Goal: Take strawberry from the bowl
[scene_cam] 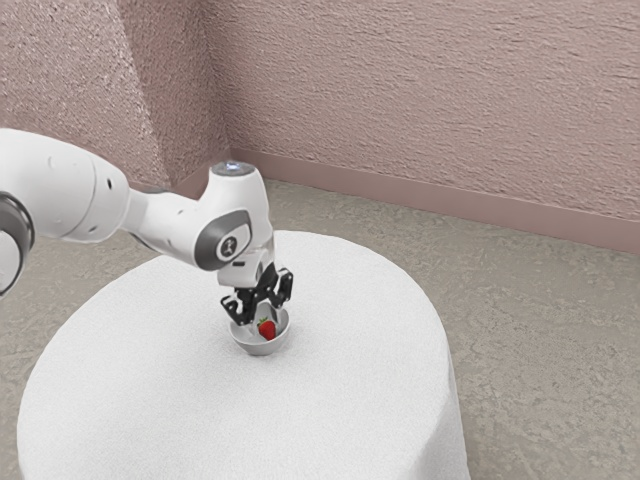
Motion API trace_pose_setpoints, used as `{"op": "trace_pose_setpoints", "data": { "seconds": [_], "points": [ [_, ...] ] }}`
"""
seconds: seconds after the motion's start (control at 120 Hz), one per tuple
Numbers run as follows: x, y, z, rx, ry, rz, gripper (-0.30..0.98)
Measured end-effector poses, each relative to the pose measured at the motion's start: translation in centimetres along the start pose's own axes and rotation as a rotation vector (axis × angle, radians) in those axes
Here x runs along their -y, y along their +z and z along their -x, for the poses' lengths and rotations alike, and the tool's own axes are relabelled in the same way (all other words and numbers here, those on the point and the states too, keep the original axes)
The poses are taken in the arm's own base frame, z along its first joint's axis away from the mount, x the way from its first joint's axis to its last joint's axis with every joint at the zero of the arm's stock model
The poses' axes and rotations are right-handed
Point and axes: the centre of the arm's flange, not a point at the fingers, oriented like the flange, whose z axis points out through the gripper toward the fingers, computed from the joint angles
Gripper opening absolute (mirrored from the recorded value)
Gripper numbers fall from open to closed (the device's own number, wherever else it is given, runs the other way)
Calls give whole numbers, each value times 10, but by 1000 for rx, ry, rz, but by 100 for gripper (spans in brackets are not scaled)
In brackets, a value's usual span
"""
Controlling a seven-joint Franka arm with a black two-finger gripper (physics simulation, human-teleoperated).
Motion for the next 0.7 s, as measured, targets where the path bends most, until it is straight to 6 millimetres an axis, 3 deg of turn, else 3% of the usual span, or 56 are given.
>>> {"op": "trace_pose_setpoints", "data": {
  "seconds": [0.3,0.442,0.542,0.7],
  "points": [
    [1,15,1,-4,28,2,26],
    [2,15,1,-4,35,-6,11],
    [4,4,1,3,37,-28,7],
    [8,-33,-8,23,50,-81,3]
  ]
}}
